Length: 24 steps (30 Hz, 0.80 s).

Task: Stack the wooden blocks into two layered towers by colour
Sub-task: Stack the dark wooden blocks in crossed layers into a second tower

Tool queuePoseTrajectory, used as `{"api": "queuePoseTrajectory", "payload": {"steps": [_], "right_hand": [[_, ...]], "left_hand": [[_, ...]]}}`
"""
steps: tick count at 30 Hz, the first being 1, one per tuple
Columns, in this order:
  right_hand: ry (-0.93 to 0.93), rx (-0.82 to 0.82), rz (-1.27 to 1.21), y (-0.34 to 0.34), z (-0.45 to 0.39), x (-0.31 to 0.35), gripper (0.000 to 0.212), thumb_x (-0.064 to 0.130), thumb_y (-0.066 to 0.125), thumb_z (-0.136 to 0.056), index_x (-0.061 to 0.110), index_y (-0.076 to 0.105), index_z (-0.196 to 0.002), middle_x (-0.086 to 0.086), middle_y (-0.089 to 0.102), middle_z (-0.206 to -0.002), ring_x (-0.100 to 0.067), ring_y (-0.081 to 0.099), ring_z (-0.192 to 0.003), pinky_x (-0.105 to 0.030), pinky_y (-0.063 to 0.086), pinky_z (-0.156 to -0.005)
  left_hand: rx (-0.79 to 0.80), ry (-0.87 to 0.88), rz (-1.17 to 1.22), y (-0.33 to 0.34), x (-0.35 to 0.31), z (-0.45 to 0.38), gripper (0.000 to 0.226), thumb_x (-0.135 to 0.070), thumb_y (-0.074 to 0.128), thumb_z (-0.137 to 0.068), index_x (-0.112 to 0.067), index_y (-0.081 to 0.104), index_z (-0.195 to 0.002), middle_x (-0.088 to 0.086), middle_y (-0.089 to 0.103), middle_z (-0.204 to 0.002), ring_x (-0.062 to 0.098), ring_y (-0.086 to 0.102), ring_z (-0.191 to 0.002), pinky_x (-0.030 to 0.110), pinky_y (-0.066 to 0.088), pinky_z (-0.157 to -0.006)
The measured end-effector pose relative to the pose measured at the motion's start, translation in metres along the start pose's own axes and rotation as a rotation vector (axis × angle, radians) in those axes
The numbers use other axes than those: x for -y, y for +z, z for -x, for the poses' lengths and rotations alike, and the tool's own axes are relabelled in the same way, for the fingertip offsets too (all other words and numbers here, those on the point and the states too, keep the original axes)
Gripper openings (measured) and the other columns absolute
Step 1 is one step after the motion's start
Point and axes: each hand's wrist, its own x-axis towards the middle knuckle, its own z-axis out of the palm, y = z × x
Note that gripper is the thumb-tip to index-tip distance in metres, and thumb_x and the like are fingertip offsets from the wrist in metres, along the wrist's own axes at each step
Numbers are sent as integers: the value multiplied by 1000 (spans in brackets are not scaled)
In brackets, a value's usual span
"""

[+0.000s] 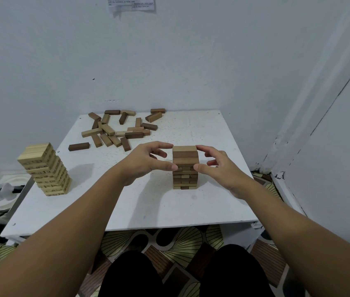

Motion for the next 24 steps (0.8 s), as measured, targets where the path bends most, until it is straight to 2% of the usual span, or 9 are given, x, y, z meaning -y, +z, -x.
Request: {"api": "queuePoseTrajectory", "payload": {"steps": [6, 9, 11, 13, 16, 19, 21, 24], "right_hand": [[9, 1, -4, 0, 1, 1, 54, 40, 71, -95, 52, 48, -143, 2, 35, -143, -19, 43, -131, -37, 41, -101], [10, 0, 7, -1, 2, 4, 58, 40, 71, -96, 50, 45, -146, 3, 35, -144, -19, 42, -132, -37, 40, -102], [12, -20, -19, -3, 4, 8, 54, 40, 64, -100, 47, 43, -149, 3, 35, -144, -17, 42, -131, -36, 34, -103], [-2, -75, -32, -4, 4, 14, 46, 38, 55, -104, 44, 45, -148, 4, 35, -142, -13, 42, -129, -37, 32, -107], [-126, -256, 96, -2, -1, 33, 35, 33, 53, -105, 41, 55, -139, 6, 39, -131, -16, 43, -126, -36, 34, -113], [-307, -361, 229, 15, -6, 69, 29, 29, 55, -103, 36, 63, -130, 7, 45, -123, -16, 44, -122, -31, 38, -108], [-397, -336, 309, 35, -10, 95, 28, 29, 56, -102, 33, 63, -129, 7, 48, -119, -13, 44, -119, -26, 39, -101], [-454, -216, 405, 77, -19, 123, 28, 29, 54, -103, 29, 63, -129, 4, 51, -121, -13, 47, -113, -24, 39, -94]], "left_hand": [[0, -12, -2, 1, -1, 1, 82, -41, 96, -53, -41, 67, -130, 0, 64, -122, 18, 62, -105, 40, 51, -101], [-4, -13, -1, 0, 0, 0, 95, -41, 102, -50, -40, 62, -136, 0, 64, -124, 22, 65, -109, 41, 51, -104], [-1, -18, 4, -3, 2, 1, 103, -42, 102, -49, -40, 57, -142, 0, 64, -125, 23, 64, -109, 41, 51, -104], [0, -14, 13, -9, 5, 5, 103, -40, 101, -54, -39, 54, -145, 0, 64, -125, 21, 62, -108, 40, 51, -103], [-101, -9, 60, -23, 15, 13, 79, -28, 93, -74, -33, 55, -143, 3, 66, -121, 21, 64, -111, 36, 49, -99], [-308, -32, 3, -35, 33, 20, 46, -28, 80, -90, -26, 62, -133, 3, 68, -110, 20, 65, -103, 27, 48, -79], [-429, -44, -88, -40, 45, 21, 35, -31, 75, -95, -24, 65, -127, 1, 67, -106, 16, 63, -92, 27, 47, -70], [-530, -62, -212, -48, 60, 20, 32, -35, 70, -98, -23, 64, -127, -4, 65, -101, 13, 62, -87, 27, 47, -67]]}}
